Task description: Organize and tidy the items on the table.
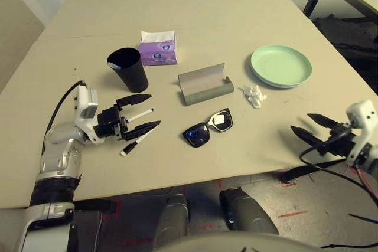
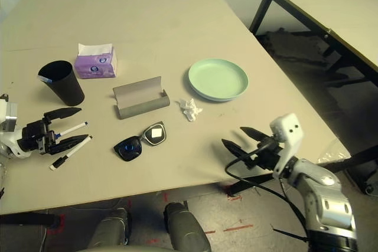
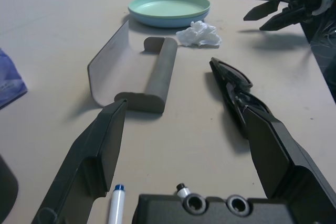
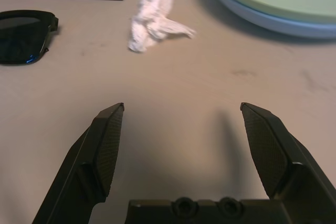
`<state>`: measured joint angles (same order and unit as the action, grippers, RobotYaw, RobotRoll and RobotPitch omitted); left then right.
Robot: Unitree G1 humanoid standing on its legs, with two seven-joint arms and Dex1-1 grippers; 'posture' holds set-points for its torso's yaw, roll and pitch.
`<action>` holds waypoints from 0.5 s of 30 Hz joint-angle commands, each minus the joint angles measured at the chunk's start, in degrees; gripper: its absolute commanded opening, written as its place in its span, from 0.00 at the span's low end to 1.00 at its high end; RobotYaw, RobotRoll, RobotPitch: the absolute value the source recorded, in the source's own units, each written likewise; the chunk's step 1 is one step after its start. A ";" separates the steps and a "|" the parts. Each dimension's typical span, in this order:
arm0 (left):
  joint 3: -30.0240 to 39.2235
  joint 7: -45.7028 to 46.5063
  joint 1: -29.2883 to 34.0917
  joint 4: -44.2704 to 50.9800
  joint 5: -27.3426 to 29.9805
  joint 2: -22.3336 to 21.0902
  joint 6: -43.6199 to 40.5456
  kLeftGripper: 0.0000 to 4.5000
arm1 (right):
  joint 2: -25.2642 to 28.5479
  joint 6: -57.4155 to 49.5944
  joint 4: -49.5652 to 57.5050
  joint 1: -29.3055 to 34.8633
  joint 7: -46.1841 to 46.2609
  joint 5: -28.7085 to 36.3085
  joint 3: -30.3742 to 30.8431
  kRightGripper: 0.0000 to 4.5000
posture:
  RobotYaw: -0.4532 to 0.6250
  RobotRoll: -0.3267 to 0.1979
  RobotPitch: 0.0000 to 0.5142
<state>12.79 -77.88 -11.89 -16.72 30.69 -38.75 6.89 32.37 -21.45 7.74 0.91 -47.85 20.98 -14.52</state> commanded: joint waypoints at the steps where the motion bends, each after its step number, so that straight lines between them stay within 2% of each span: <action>1: 0.73 0.50 1.01 0.46 -0.99 -0.88 0.60 1.00 | -1.59 -0.05 0.15 -2.83 3.69 -2.80 4.52 0.99 | 0.38 0.62 0.23; 8: -0.74 1.05 1.24 1.32 -2.60 -1.32 0.98 1.00 | -6.03 1.91 -6.53 -10.68 9.78 -8.47 11.94 0.99 | 0.40 0.62 0.22; 15: -4.19 -0.41 2.41 3.30 -5.34 -1.19 2.47 1.00 | -9.99 4.31 -13.90 -16.17 16.27 -13.40 14.93 0.99 | 0.41 0.62 0.21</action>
<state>9.93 -77.56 -10.23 -14.71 26.73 -39.67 8.40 22.94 -18.45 -4.52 -14.90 -33.24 9.01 -0.32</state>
